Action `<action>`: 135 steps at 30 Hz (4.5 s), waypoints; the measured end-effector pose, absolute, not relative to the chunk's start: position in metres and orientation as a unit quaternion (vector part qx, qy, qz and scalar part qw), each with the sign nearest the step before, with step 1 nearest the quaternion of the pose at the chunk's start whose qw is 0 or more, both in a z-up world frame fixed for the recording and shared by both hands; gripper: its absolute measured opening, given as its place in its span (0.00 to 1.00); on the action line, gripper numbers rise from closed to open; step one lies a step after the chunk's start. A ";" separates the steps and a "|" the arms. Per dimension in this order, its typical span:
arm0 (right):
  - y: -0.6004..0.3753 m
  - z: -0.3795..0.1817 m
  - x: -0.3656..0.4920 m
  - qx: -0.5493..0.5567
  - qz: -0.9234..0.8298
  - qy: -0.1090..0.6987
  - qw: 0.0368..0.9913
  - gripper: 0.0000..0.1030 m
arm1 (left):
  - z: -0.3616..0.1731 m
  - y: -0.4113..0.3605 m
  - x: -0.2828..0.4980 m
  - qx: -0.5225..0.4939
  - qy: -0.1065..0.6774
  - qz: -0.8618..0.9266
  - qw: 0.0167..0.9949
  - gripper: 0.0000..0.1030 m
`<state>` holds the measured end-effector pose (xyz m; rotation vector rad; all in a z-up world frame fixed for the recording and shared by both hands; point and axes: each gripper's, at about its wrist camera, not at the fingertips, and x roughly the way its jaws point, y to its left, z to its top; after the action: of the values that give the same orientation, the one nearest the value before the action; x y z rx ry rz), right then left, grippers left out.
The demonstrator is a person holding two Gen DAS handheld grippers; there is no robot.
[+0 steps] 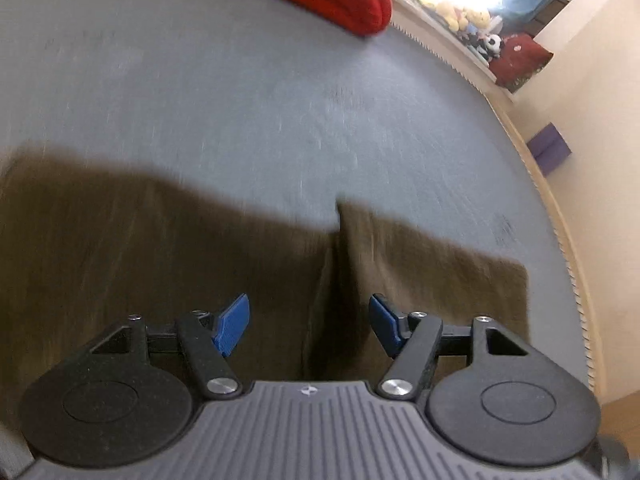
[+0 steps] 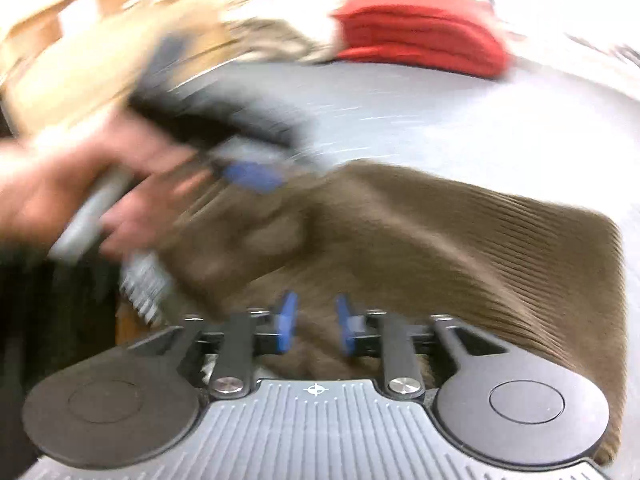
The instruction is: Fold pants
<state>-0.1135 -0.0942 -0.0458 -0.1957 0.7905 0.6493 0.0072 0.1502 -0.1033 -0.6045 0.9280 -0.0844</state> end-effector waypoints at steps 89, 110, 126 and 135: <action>0.048 -0.033 -0.209 -0.232 0.329 0.213 0.891 0.46 | -0.093 0.190 -0.053 -0.274 0.366 -0.182 0.870 0.21; 0.004 -0.039 -0.124 0.045 0.234 0.347 0.907 0.64 | -0.041 0.391 -0.071 -0.264 0.416 -0.050 0.868 0.61; -0.001 -0.117 -0.064 0.195 0.217 0.482 0.826 0.79 | -0.120 0.408 0.004 -0.309 0.533 -0.039 0.787 0.92; 0.008 -0.147 -0.033 0.276 0.248 0.503 0.781 0.96 | -0.144 0.406 0.010 -0.335 0.544 -0.035 0.768 0.96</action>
<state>-0.0330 0.0079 -0.1467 0.5955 1.0865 0.5357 0.0099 0.4056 -0.1442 -0.7281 1.1816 -0.0757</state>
